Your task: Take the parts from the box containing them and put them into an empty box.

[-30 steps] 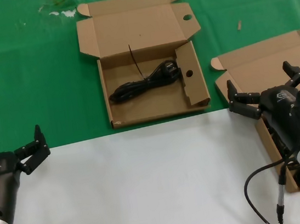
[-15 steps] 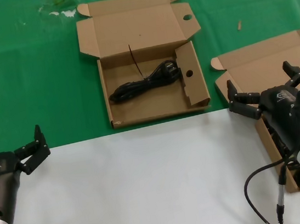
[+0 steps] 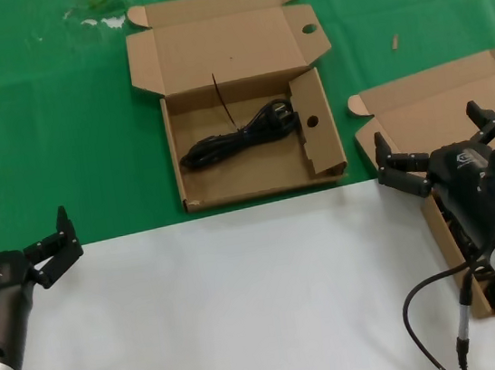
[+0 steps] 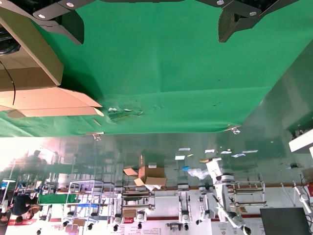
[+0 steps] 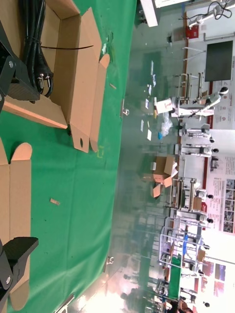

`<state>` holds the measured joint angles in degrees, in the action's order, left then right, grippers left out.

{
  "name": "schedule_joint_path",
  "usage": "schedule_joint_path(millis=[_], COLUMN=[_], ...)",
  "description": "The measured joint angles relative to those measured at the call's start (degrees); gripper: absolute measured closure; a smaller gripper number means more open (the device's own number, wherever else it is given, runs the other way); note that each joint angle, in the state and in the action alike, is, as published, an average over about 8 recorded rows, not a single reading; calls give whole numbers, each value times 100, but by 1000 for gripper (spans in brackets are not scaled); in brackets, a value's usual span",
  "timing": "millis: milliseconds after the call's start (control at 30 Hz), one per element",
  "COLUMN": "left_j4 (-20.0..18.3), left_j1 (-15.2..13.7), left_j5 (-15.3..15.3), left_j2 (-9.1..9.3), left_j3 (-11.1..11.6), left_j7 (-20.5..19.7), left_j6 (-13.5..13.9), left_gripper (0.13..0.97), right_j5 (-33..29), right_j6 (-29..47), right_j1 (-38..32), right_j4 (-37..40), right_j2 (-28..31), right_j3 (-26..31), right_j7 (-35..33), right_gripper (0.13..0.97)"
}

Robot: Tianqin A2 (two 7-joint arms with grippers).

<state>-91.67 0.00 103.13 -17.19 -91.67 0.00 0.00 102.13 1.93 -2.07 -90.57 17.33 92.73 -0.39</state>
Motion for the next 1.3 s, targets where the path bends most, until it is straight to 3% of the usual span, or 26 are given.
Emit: schedule_joint_path(millis=[1300], left_j4=[0], left_j1=[0], left_j5=[0], left_j2=[0], left_j3=[0], left_j7=[0], left_j6=[0], left_gripper=[132], right_j5=[0], right_j6=[0], right_j1=[0], right_j4=[0], right_j2=[0], right_j3=[0], right_j7=[0], right_gripper=[129])
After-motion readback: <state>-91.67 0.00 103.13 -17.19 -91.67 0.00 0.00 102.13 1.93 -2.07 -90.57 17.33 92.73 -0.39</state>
